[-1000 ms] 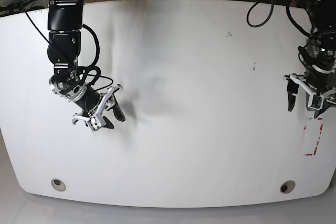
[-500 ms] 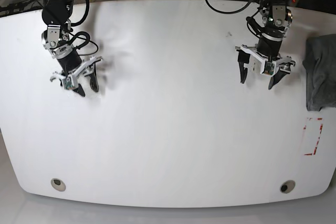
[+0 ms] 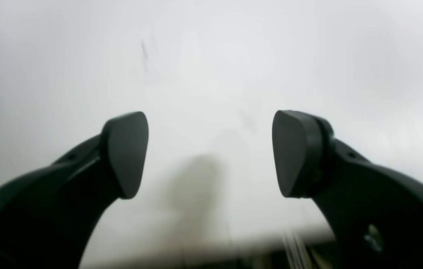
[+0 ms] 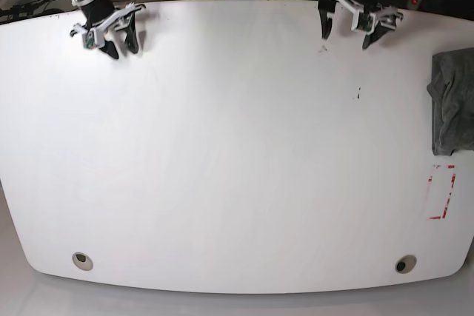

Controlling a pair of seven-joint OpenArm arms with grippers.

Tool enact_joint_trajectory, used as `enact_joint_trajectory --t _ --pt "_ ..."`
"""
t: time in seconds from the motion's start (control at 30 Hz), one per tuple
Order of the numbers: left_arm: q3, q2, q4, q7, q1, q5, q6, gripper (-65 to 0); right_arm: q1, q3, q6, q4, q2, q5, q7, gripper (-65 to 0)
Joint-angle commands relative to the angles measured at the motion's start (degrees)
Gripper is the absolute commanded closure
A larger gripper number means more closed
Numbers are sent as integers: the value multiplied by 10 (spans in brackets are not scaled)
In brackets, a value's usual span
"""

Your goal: Fold the T-shirt properly

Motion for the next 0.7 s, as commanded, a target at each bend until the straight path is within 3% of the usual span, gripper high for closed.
enact_joint_trajectory --t 0.0,0.3,0.37,0.47,0.67 --pt "-2 5 18 -13 40 -3 3 -476 -33 15 5 35 -8 8 18 -284" --pt "0 18 11 -9 164 -3 0 -476 -184 21 6 60 -36 7 19 -281" --pt "0 18 -9 13 178 -3 0 -476 -224 21 6 51 -50 8 19 -279" --pt "0 18 -46 37 178 -4 1 -476 -258 12 8 19 -71 4 33 -279" --pt "1 17 -152 40 140 -4 1 -476 -256 -39 2 -96 -71 1 75 -277"
